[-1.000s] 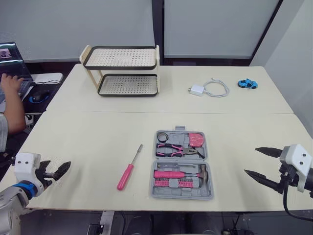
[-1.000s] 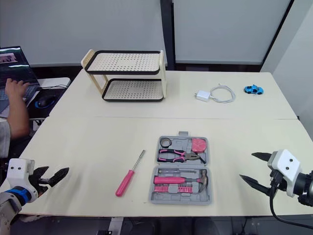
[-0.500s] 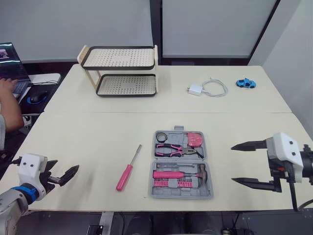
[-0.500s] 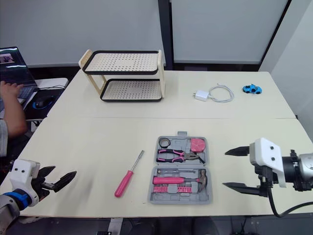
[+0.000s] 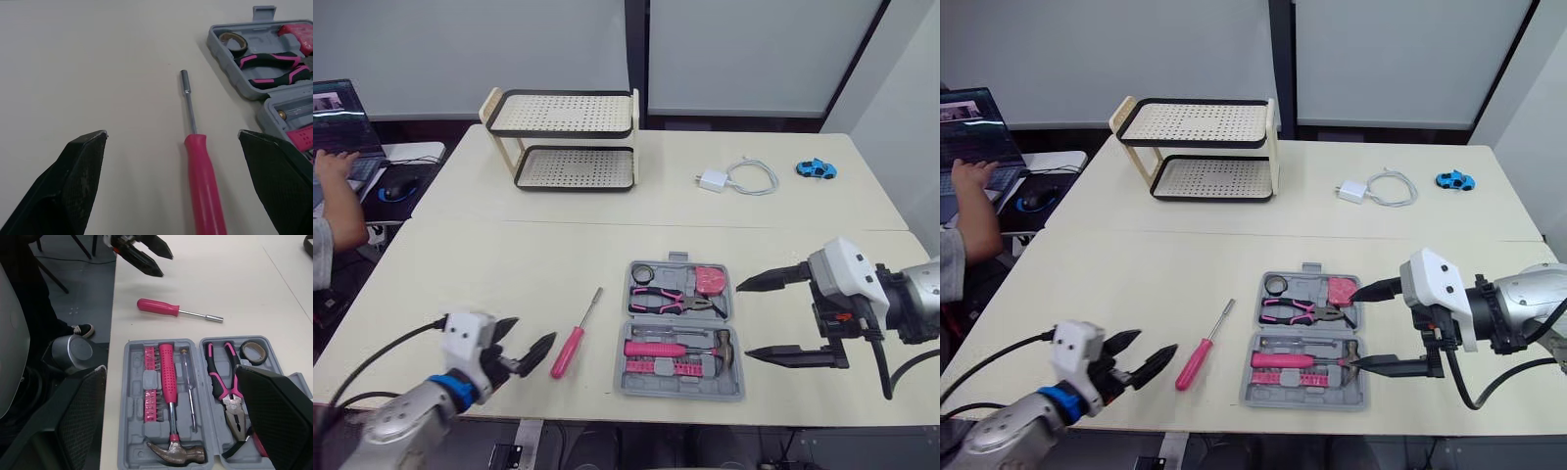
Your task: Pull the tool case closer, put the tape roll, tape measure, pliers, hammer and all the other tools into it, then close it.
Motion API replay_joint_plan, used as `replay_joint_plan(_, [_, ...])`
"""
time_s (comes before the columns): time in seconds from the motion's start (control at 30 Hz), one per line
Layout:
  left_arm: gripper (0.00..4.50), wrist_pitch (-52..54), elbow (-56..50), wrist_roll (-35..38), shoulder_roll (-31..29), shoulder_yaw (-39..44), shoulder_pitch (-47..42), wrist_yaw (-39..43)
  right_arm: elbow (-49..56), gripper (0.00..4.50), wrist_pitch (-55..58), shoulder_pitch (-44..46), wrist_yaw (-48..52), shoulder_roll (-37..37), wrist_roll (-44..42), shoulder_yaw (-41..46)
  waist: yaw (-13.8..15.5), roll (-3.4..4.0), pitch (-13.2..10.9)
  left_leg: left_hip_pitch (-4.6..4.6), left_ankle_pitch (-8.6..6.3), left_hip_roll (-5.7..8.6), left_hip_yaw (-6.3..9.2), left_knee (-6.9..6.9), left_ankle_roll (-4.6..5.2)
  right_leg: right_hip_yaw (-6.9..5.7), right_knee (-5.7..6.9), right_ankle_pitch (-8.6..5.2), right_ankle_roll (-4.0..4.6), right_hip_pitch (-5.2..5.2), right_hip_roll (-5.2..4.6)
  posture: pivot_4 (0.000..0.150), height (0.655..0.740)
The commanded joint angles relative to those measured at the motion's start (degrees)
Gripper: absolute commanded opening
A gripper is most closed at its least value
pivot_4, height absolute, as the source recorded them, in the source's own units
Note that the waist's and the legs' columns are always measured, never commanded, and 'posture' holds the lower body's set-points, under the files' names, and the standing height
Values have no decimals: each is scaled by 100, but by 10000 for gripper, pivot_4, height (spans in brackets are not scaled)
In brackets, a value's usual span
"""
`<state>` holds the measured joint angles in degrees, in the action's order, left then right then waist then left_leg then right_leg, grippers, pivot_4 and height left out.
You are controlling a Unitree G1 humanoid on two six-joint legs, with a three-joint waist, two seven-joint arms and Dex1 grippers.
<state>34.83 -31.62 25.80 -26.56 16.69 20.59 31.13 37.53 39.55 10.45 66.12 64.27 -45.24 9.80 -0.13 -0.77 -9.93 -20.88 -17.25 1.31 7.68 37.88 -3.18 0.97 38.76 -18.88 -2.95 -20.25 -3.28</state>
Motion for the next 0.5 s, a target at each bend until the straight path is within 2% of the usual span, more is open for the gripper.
replay_joint_plan(0.03, [44734,92,-89,-373,129,-554,-157,-454,125,45000,-33,34,22,69,2,49,1,0,0,0,0,0,0,0,0,0,0,0,0,0,0,1500,7400])
replay_joint_plan(0.27, [44734,-25,614,-1031,451,-1226,-642,-1072,129,45000,-43,1,46,110,59,79,3,0,0,0,0,1,-6,0,0,-3,1,0,0,0,5,1500,7400])
replay_joint_plan(0.5, [44734,41,683,-1228,390,-1677,-721,-978,194,45000,-45,-106,39,121,87,157,4,-1,-1,-1,0,1,-2,0,0,0,-1,0,0,-1,2,1500,7400])
